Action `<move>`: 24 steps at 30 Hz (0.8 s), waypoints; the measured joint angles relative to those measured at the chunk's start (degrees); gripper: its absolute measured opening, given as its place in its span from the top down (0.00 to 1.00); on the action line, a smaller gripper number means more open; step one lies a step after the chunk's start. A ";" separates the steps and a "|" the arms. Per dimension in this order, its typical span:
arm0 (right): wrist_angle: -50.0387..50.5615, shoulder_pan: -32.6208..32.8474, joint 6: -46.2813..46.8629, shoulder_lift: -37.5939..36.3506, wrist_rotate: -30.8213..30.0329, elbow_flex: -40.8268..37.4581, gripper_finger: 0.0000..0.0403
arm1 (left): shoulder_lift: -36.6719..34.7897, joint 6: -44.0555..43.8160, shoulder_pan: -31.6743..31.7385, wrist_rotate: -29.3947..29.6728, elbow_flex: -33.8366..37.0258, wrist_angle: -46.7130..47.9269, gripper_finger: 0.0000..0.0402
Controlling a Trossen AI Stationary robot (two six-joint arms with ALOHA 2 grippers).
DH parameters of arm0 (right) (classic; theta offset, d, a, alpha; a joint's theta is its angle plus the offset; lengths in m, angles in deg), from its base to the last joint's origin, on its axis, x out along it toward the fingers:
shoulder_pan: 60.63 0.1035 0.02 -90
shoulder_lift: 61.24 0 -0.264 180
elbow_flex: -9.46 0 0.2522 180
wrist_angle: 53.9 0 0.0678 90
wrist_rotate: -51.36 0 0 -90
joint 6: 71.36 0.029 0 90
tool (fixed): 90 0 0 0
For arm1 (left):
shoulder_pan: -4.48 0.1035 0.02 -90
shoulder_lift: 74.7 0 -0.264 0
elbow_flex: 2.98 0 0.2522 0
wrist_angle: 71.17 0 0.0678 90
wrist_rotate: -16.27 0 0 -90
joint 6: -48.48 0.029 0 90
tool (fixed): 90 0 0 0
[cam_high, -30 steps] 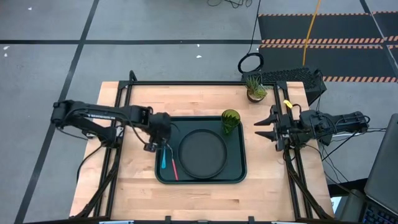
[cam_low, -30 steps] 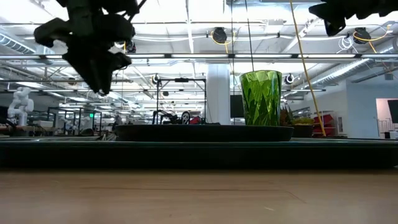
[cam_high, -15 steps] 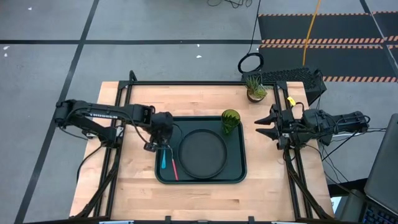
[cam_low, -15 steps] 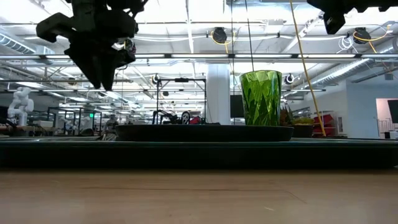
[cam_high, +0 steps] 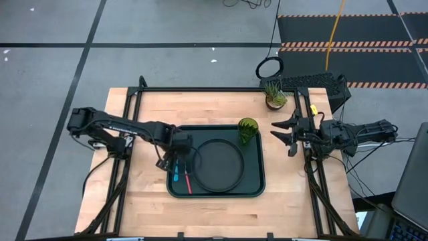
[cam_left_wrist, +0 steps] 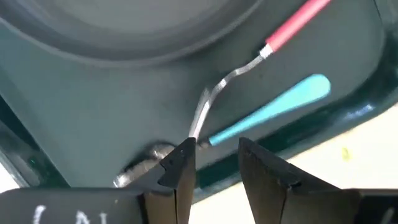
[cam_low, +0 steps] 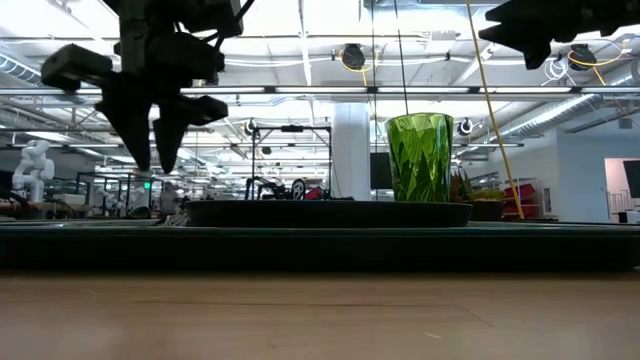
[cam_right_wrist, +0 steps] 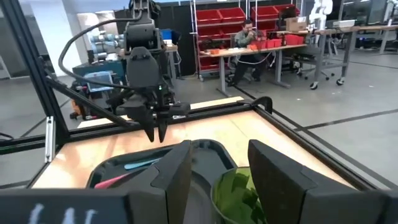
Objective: Pick and place plate/cup/fork/spoon on tray
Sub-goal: Adjust the pink fork
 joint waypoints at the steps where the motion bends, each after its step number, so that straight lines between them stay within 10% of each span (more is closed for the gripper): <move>1: -0.01 0.02 -0.03 -0.04 -0.06 -0.10 0.63 | 0.43 0.29 -0.13 0.59 0.00 -0.99 0.69; 24: 0.24 0.02 1.42 -0.02 0.09 -0.14 0.63 | 9.61 4.48 -0.36 5.58 -0.02 -4.96 0.69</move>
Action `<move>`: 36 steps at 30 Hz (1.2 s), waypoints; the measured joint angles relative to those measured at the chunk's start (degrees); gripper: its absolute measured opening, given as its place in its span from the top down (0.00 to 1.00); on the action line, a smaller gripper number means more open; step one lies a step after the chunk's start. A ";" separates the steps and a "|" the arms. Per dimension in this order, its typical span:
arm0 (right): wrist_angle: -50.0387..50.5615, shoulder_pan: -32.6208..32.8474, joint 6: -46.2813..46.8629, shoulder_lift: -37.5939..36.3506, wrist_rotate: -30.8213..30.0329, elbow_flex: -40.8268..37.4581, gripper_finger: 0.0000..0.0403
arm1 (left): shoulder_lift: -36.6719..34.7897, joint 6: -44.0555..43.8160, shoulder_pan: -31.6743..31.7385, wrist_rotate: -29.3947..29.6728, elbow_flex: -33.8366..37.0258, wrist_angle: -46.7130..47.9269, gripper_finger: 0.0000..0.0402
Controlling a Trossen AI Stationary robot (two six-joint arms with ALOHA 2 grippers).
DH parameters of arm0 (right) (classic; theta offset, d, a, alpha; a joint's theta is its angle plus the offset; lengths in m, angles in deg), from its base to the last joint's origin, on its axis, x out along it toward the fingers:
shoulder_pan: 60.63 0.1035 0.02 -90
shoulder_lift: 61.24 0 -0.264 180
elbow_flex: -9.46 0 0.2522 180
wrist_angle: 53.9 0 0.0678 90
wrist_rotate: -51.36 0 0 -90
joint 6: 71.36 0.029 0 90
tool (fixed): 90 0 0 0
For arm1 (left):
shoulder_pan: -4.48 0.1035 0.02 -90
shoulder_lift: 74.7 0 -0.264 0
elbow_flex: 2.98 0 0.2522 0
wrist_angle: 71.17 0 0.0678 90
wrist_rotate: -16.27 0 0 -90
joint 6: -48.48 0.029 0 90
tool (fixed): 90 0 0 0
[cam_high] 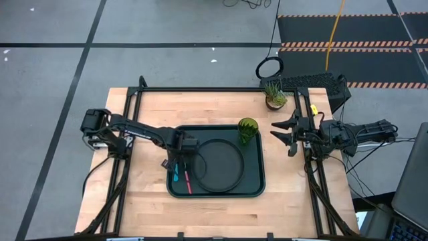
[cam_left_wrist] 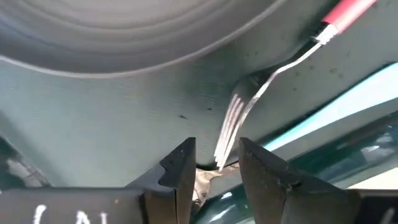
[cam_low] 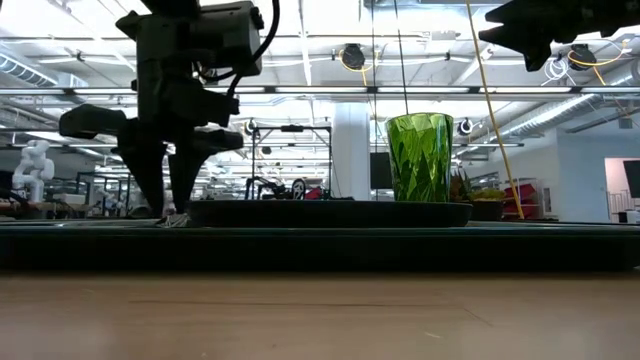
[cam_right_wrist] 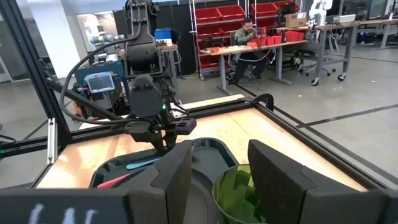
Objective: Pick and place plate/cup/fork/spoon on tray
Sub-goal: Adjust the pink fork
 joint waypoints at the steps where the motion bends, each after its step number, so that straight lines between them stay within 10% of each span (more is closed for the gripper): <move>1: 0.02 0.00 0.00 0.00 0.02 0.00 0.63 | 0.00 0.00 0.00 -0.59 0.01 0.27 0.69; 36: 0.23 0.00 0.68 0.00 0.07 0.00 0.63 | 0.00 1.56 -0.32 -1.89 0.81 -1.06 0.77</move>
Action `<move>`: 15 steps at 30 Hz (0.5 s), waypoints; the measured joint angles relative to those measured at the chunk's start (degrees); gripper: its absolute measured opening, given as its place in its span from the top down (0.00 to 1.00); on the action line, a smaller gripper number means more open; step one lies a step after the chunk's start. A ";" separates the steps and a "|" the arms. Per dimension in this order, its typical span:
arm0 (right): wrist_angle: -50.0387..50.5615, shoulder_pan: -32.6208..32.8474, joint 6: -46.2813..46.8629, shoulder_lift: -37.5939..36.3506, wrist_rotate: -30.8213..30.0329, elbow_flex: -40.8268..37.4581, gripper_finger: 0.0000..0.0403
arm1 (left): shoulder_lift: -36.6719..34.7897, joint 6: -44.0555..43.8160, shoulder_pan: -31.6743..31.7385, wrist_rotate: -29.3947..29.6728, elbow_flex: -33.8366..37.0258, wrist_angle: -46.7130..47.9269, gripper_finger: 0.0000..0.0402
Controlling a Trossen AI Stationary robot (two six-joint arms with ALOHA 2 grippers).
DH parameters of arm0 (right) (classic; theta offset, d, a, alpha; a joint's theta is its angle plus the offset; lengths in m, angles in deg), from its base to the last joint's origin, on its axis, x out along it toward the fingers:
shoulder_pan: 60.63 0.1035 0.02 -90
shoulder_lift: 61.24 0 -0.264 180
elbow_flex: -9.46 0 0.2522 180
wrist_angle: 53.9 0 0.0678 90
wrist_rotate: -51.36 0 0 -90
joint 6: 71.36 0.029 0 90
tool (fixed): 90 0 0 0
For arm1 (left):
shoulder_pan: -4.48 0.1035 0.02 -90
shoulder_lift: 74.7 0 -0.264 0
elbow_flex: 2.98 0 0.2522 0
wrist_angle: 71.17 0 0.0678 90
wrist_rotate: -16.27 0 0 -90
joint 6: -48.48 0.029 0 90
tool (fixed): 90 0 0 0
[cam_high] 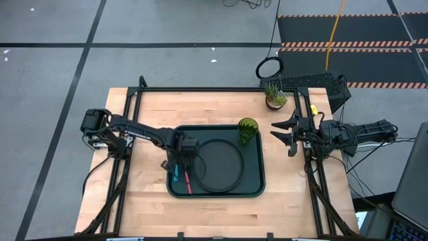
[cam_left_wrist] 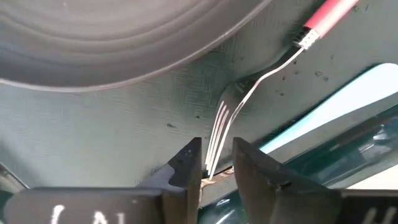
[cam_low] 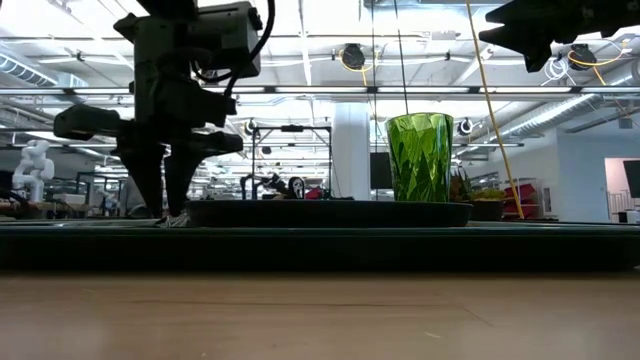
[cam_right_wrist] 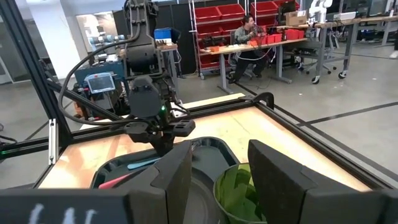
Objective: Pick and place plate/cup/fork/spoon on tray
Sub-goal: Adjust the pink fork
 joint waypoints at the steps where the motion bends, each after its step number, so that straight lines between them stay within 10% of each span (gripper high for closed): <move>1: 0.00 0.00 0.00 0.00 0.00 0.00 0.63 | 0.00 -0.08 0.08 0.00 0.00 0.00 0.79; 15: 0.00 0.00 -0.01 0.00 0.00 0.00 0.63 | -0.07 -1.34 0.23 -0.33 2.89 -1.66 0.85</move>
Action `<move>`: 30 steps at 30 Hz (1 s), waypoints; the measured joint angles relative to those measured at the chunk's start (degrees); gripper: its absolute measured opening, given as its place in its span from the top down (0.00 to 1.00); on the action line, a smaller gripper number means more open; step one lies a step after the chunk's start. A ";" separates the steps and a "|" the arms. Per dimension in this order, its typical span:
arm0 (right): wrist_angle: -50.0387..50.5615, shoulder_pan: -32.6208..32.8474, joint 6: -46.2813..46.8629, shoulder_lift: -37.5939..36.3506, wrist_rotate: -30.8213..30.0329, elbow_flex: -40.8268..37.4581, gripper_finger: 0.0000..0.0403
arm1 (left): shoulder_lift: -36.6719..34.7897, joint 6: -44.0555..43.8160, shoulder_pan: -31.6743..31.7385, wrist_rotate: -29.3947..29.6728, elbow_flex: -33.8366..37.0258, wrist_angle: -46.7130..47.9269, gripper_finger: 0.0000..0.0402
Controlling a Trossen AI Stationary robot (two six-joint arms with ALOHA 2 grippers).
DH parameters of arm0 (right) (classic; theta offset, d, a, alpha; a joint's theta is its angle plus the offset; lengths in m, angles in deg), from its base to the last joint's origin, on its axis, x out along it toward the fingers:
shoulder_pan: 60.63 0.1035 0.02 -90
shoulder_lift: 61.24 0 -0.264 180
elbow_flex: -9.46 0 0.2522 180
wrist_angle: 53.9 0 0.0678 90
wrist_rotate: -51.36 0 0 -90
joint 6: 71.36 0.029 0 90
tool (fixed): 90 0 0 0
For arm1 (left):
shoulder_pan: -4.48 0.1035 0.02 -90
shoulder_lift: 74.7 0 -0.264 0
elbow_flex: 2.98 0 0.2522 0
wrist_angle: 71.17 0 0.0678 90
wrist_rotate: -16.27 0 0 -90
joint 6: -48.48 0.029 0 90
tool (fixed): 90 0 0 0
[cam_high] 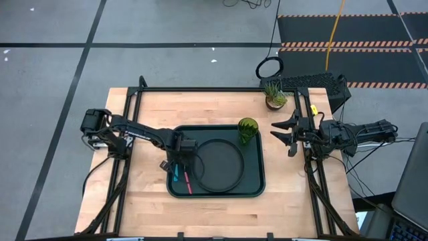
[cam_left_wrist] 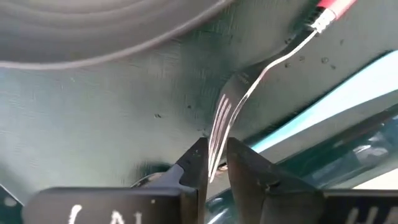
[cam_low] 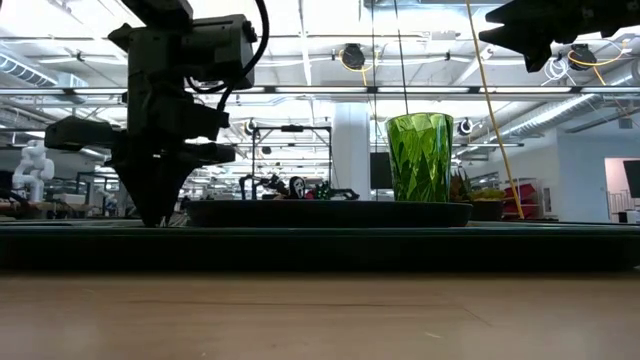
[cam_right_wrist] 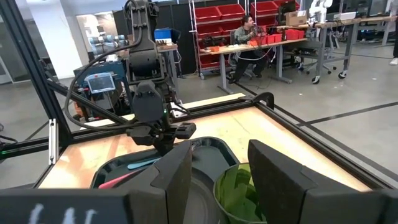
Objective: Pick and place plate/cup/fork/spoon on tray
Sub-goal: Adjust the pink fork
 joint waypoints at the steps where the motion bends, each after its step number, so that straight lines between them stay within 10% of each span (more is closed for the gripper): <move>1: 0.00 0.00 0.01 0.00 0.00 0.00 0.63 | 0.00 0.07 0.00 0.00 -0.02 -0.14 0.84; 30: -0.48 0.00 -0.23 0.00 0.00 0.00 0.63 | 0.07 4.36 1.73 -2.27 -5.86 5.54 0.99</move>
